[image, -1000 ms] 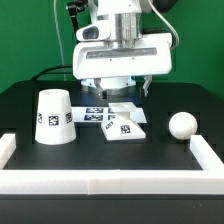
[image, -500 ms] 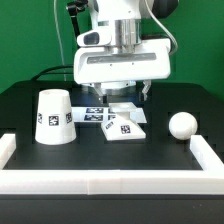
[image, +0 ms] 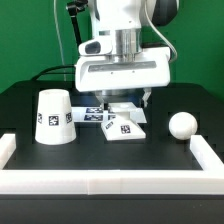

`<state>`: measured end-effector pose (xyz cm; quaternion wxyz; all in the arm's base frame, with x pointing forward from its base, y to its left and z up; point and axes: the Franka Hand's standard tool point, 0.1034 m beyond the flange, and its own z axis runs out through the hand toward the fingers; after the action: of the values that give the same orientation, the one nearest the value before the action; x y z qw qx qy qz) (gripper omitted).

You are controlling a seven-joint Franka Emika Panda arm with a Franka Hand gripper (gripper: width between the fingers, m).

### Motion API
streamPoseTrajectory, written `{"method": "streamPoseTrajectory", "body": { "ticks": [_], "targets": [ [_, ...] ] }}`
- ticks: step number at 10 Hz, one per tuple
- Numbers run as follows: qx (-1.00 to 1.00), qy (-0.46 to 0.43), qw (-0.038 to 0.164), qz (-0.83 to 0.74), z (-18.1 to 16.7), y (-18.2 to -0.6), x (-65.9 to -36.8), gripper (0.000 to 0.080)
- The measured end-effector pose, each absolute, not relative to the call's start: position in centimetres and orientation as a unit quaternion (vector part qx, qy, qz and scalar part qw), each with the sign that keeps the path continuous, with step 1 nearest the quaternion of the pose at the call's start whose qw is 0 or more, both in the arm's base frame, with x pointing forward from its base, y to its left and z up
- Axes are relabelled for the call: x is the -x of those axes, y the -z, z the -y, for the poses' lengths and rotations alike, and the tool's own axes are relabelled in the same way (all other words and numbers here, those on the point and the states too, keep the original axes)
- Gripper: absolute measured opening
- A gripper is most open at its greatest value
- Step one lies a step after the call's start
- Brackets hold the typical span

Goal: Assemble lamp

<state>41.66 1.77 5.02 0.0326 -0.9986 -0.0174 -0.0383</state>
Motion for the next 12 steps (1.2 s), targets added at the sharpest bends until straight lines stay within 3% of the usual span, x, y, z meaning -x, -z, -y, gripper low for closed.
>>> {"method": "streamPoseTrajectory", "body": {
  "ticks": [2,3,4,12],
  "targets": [
    [0.999,0.038,0.033,0.018,-1.8,-5.0,-41.6,0.0700],
    [0.999,0.039,0.032,0.019,-1.8,-5.2,-41.7,0.0591],
    [0.999,0.040,0.032,0.019,-1.8,-5.2,-41.8,0.0533],
    [0.998,0.042,0.036,0.015,-2.7,-5.2,-42.7,0.0534]
  ]
}}
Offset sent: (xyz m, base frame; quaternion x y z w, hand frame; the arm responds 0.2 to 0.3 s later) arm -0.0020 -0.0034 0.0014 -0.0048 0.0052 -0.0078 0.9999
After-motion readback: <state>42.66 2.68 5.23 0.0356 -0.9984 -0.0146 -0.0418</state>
